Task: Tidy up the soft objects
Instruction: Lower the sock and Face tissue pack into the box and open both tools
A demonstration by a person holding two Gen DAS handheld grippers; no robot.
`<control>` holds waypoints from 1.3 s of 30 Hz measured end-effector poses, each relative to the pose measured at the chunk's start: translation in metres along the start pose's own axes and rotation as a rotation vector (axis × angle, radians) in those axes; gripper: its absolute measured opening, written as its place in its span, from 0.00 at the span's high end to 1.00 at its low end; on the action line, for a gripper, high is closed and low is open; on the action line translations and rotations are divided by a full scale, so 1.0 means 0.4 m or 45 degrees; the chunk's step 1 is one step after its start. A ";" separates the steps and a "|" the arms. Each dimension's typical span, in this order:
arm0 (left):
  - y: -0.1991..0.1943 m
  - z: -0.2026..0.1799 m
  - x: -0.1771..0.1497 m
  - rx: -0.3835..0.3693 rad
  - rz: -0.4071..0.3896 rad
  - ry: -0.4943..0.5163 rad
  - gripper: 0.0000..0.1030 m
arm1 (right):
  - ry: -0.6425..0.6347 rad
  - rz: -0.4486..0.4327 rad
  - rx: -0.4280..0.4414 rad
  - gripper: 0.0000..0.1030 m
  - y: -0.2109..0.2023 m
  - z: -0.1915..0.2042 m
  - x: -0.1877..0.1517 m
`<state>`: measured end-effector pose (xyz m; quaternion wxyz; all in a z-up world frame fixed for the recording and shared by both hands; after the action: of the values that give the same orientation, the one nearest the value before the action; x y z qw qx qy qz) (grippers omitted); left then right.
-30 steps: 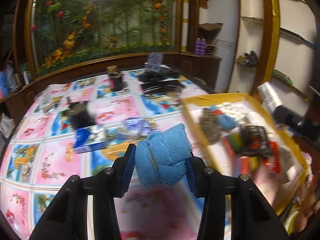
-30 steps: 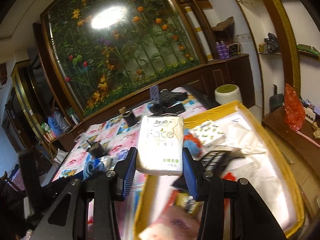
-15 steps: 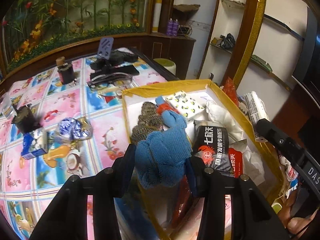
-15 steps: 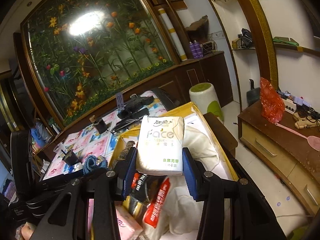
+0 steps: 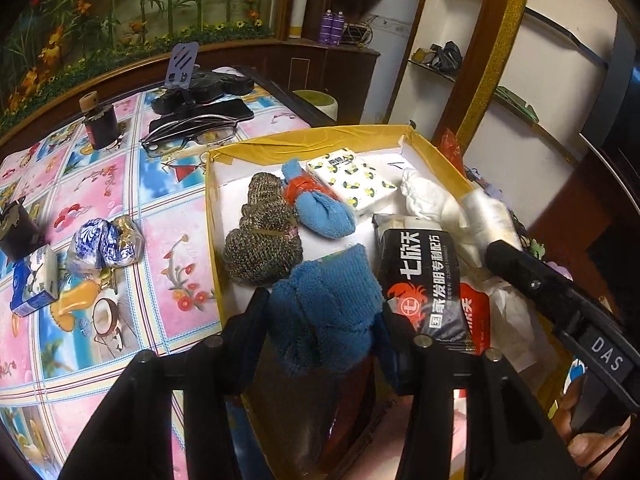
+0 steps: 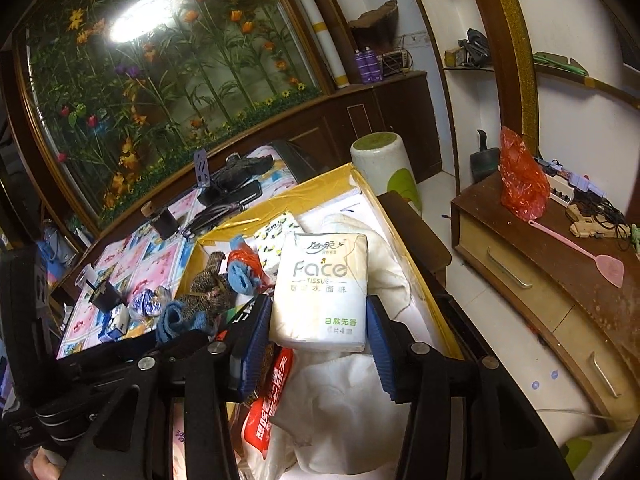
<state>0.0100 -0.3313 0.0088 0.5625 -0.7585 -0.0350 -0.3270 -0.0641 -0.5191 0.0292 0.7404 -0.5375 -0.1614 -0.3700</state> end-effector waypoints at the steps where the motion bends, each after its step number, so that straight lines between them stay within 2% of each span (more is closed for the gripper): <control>1: -0.006 0.000 -0.002 -0.005 -0.007 0.002 0.45 | -0.003 0.002 0.003 0.44 -0.002 0.003 -0.002; 2: -0.014 0.001 -0.005 -0.009 -0.015 0.002 0.42 | -0.005 -0.007 0.000 0.43 -0.008 0.006 -0.002; 9: -0.086 0.026 -0.024 -0.023 -0.063 0.011 0.42 | -0.057 -0.105 -0.009 0.41 -0.077 0.071 -0.001; 16: -0.233 0.108 -0.050 -0.018 -0.186 -0.030 0.42 | -0.108 -0.205 0.107 0.41 -0.181 0.206 0.009; 20: -0.363 0.180 -0.058 -0.003 -0.289 -0.085 0.42 | -0.164 -0.250 0.173 0.41 -0.254 0.314 0.035; 22: -0.431 0.203 -0.056 0.012 -0.348 -0.086 0.42 | -0.253 -0.289 0.174 0.41 -0.300 0.390 0.039; 25: -0.524 0.226 -0.064 0.065 -0.447 -0.087 0.38 | -0.476 -0.372 0.116 0.41 -0.350 0.529 0.014; 26: -0.529 0.225 -0.078 0.075 -0.455 -0.077 0.35 | -0.532 -0.383 0.131 0.41 -0.360 0.572 -0.002; 29: -0.485 0.215 -0.117 0.131 -0.408 -0.041 0.35 | -0.618 -0.382 0.144 0.41 -0.364 0.651 -0.041; 32: -0.465 0.233 -0.157 0.123 -0.402 -0.076 0.35 | -0.584 -0.331 0.184 0.41 -0.336 0.655 -0.066; 35: -0.476 0.282 -0.191 0.138 -0.452 -0.147 0.35 | -0.511 -0.300 0.194 0.41 -0.304 0.615 -0.072; 39: -0.491 0.339 -0.233 0.155 -0.446 -0.197 0.35 | -0.431 -0.294 0.207 0.39 -0.280 0.547 -0.087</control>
<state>-0.0839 -0.1115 0.1010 0.5375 -0.7284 -0.2293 -0.3578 -0.1337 -0.3224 0.1639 0.6963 -0.5084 -0.3733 -0.3426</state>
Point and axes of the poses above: each gripper's, at about its wrist camera, not at the fingertips, and y roughly the way its jaws point, z to its left, x to its top, the point moved 6 cm from there along y, roughly the way its jaws point, and after that the axes turned 7 degrees about z, right-handed, at the moved point
